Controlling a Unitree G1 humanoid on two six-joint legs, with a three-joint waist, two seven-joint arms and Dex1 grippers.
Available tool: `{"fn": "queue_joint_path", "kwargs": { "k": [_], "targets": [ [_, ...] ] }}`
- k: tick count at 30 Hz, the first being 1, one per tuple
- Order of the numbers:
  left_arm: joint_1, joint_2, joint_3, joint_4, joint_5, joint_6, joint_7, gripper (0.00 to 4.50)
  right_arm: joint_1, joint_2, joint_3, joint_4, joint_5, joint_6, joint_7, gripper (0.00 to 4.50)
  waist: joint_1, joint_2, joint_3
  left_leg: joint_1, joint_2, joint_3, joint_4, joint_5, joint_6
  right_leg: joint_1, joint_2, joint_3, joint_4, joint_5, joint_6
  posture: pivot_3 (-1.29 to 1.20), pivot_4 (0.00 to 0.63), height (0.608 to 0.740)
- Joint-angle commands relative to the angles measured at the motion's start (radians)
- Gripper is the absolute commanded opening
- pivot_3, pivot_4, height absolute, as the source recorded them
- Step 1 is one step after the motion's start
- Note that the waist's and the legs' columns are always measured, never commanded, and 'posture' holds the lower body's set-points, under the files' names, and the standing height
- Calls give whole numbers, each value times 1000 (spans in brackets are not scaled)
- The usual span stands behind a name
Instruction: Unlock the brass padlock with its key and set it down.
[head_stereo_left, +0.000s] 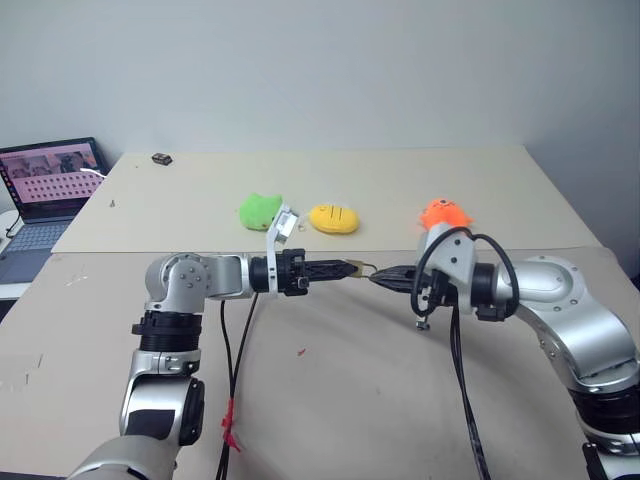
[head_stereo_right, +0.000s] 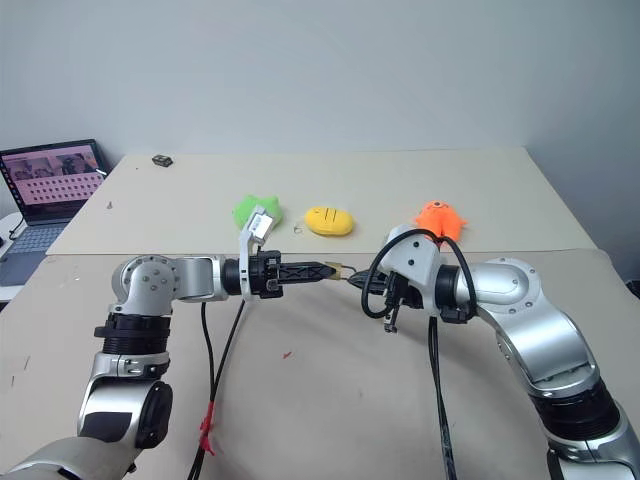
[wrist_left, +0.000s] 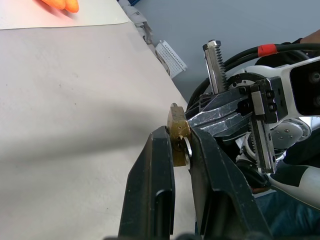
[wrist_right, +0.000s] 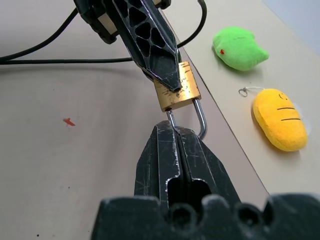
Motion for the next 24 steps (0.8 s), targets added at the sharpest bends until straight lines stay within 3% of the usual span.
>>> {"fn": "queue_joint_path", "kwargs": {
  "k": [1,24],
  "targets": [
    [-17,-8,18,-26,-18,-3,0,25,-23,6,-4,1,-8,-27,-14,54,1,0,0,0,0,0,0,0,0,0,0,0,0,0,0,0,150,650],
    [18,-14,64,-66,-41,19,52,25,-20,37,-2,151,-65,-118,-22,54,1,0,0,0,0,0,0,0,0,0,0,0,1,0,0,0,150,650]
  ]
}}
